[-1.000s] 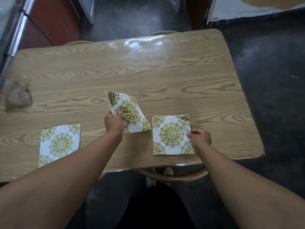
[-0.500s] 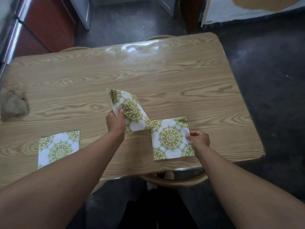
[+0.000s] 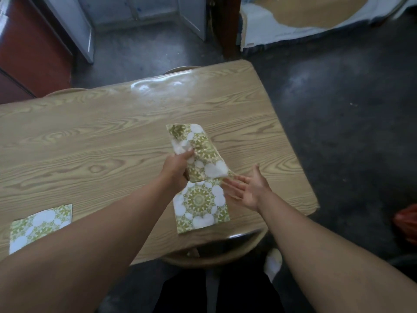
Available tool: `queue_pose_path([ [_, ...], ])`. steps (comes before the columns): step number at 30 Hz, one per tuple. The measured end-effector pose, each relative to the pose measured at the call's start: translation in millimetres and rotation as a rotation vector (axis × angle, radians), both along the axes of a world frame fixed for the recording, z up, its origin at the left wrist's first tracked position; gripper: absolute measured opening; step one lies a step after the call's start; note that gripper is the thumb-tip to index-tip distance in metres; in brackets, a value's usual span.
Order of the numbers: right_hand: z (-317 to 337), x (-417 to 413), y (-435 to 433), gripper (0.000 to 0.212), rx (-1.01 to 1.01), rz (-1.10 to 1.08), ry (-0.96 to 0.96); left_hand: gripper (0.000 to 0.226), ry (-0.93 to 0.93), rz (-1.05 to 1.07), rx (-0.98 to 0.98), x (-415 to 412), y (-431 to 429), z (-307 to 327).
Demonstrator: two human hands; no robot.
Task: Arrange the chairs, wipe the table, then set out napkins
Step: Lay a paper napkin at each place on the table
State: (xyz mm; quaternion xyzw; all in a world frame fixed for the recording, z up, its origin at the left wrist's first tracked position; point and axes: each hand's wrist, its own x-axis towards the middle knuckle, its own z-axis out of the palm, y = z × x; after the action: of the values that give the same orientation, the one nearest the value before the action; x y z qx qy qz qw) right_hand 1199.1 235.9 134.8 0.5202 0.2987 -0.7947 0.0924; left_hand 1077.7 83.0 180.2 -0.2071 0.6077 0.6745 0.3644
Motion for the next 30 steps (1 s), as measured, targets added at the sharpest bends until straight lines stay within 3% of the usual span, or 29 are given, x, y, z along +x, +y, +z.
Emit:
queue_pose_path([
  [3,0.8,14.8,39.7,0.086,-0.116,-0.087,0.086,0.007,-0.082,-0.259,-0.128,16.7,32.1,-3.8],
  [6,10.3,38.7,87.3,0.055,0.021,0.032,0.069,0.03,-0.102,-0.463,-0.321,37.5,69.5,-19.0],
  [8,14.0,58.1,122.9,0.039,0.165,0.155,0.046,0.046,-0.132,-0.502,-0.336,53.8,100.3,-31.7],
  [15,27.3,103.5,231.3,0.047,0.36,0.244,-0.058,0.031,-0.206,-0.38,-0.18,120.4,214.3,-19.6],
  [20,35.2,117.7,286.7,0.045,0.512,0.381,-0.037,0.037,-0.156,-0.339,-0.232,138.6,266.6,-16.6],
  [30,45.2,70.5,363.1,0.048,0.66,0.553,-0.036,0.046,-0.103,-0.254,-0.241,107.9,340.4,-15.2],
])
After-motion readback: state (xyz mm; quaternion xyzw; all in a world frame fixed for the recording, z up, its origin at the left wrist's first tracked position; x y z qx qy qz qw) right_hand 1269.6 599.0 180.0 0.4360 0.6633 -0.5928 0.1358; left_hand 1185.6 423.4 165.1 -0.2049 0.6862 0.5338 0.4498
